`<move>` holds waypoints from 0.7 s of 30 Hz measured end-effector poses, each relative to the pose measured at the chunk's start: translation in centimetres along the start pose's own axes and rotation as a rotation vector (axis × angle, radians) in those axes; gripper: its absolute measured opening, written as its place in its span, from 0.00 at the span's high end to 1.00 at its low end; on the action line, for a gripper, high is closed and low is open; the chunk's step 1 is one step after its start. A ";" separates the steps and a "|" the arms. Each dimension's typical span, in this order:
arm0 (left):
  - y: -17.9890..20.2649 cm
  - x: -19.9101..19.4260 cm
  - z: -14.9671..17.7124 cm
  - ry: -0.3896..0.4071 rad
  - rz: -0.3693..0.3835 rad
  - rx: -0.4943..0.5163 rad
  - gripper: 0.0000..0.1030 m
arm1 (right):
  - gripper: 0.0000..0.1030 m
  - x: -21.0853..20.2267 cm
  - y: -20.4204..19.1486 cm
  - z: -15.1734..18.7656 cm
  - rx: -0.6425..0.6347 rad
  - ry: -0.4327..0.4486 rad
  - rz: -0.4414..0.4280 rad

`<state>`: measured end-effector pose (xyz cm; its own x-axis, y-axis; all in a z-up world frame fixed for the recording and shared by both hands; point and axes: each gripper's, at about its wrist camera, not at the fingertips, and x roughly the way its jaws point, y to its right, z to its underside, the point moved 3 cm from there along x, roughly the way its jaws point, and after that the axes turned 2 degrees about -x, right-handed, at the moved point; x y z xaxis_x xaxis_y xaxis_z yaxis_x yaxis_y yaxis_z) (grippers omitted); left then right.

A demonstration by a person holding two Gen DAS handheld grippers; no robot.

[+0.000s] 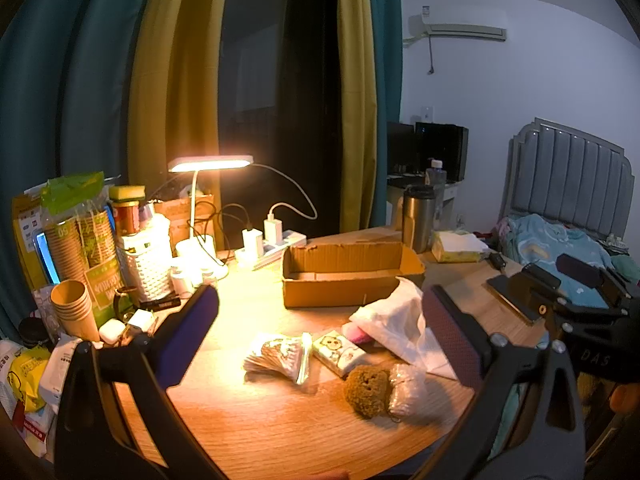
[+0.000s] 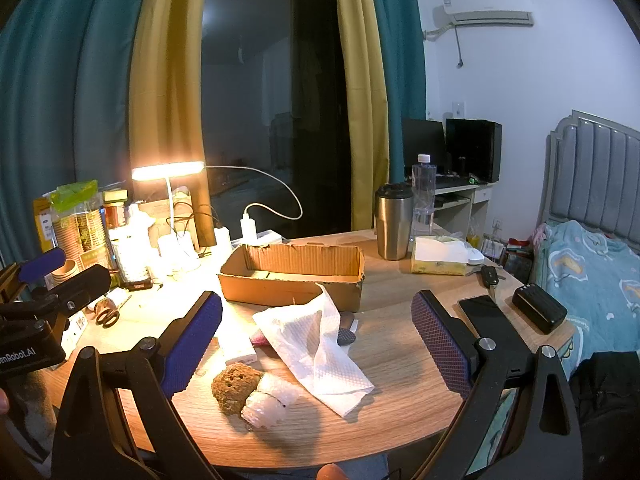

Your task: Organize soft objects

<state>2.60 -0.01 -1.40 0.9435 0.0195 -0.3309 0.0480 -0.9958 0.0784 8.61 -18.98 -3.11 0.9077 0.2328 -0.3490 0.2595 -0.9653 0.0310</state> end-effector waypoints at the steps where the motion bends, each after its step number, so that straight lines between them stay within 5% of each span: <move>1: 0.0 0.0 0.0 0.000 0.000 0.000 0.01 | 0.05 0.0 0.0 0.0 0.000 0.000 0.000; 21: 0.2 0.3 0.1 -0.018 0.023 -0.002 0.01 | 0.05 0.0 0.0 0.0 0.000 -0.001 -0.001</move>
<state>2.86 -0.18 -1.54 0.9381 -0.0048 -0.3464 0.0273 -0.9958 0.0879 8.62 -18.99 -3.10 0.9071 0.2337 -0.3502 0.2605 -0.9650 0.0307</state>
